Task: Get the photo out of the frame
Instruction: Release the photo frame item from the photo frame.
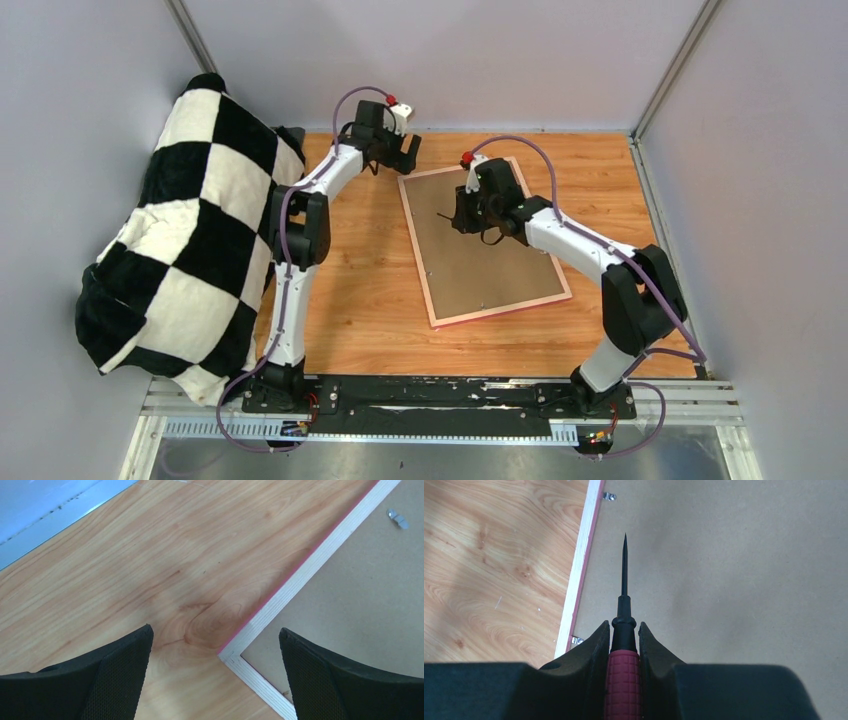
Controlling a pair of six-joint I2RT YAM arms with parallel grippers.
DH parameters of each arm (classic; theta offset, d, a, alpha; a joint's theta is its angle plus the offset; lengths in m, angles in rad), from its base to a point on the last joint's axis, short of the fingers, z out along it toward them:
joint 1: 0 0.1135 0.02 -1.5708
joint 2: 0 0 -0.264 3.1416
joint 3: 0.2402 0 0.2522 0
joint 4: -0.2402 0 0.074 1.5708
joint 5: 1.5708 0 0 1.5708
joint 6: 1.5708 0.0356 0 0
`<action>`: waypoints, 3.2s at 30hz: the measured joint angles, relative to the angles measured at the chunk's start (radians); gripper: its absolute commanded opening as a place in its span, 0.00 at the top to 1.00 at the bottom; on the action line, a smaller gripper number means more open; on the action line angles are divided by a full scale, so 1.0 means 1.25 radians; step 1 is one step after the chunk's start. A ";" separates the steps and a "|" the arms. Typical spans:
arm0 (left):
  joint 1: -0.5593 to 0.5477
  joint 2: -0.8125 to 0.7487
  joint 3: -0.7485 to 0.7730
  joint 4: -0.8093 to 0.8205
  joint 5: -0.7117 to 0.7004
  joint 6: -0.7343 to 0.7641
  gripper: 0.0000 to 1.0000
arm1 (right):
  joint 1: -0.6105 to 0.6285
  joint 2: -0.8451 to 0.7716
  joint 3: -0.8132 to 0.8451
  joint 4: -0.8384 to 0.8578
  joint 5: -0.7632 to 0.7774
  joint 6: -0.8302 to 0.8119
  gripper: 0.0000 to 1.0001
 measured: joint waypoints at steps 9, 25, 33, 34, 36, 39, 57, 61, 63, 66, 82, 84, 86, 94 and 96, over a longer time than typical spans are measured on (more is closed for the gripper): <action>0.000 0.077 0.102 -0.078 0.107 0.066 0.24 | 0.002 0.013 0.000 0.009 0.000 0.020 1.00; 0.000 0.107 0.151 -0.176 0.112 -0.017 0.35 | 0.005 0.038 0.028 0.000 0.003 0.023 1.00; 0.000 0.108 0.117 -0.175 0.098 -0.061 0.42 | 0.005 0.038 0.028 0.000 -0.003 0.024 1.00; 0.000 0.108 0.109 -0.174 0.100 -0.060 0.44 | 0.005 0.038 0.028 0.000 -0.004 0.026 1.00; 0.000 0.108 0.103 -0.162 0.104 -0.060 0.46 | 0.005 0.039 0.028 0.000 -0.006 0.031 1.00; 0.003 0.108 0.100 -0.157 0.117 -0.058 0.47 | 0.005 0.042 0.028 0.000 -0.011 0.037 1.00; 0.006 0.128 0.137 -0.168 0.114 -0.067 0.79 | 0.005 0.125 0.087 -0.027 -0.024 0.081 1.00; 0.005 0.134 0.150 -0.176 0.111 -0.069 0.86 | 0.007 0.160 0.122 -0.027 -0.023 0.106 1.00; 0.005 0.135 0.152 -0.176 0.110 -0.070 0.86 | 0.010 0.179 0.137 -0.027 -0.023 0.116 1.00; 0.005 0.135 0.152 -0.178 0.111 -0.070 0.87 | 0.018 0.204 0.150 -0.027 -0.020 0.124 1.00; 0.005 0.145 0.173 -0.195 0.115 -0.069 0.87 | 0.046 0.217 0.138 -0.003 0.011 0.108 1.00; 0.005 0.145 0.174 -0.194 0.115 -0.069 0.87 | 0.052 0.217 0.136 0.001 0.021 0.099 1.00; 0.005 0.146 0.176 -0.194 0.115 -0.069 0.87 | 0.057 0.217 0.133 0.004 0.033 0.092 1.00; 0.005 0.148 0.177 -0.190 0.114 -0.067 0.87 | 0.067 0.217 0.129 0.018 0.060 0.069 1.00; 0.006 0.148 0.177 -0.188 0.113 -0.066 0.88 | 0.068 0.217 0.121 0.029 0.060 0.063 1.00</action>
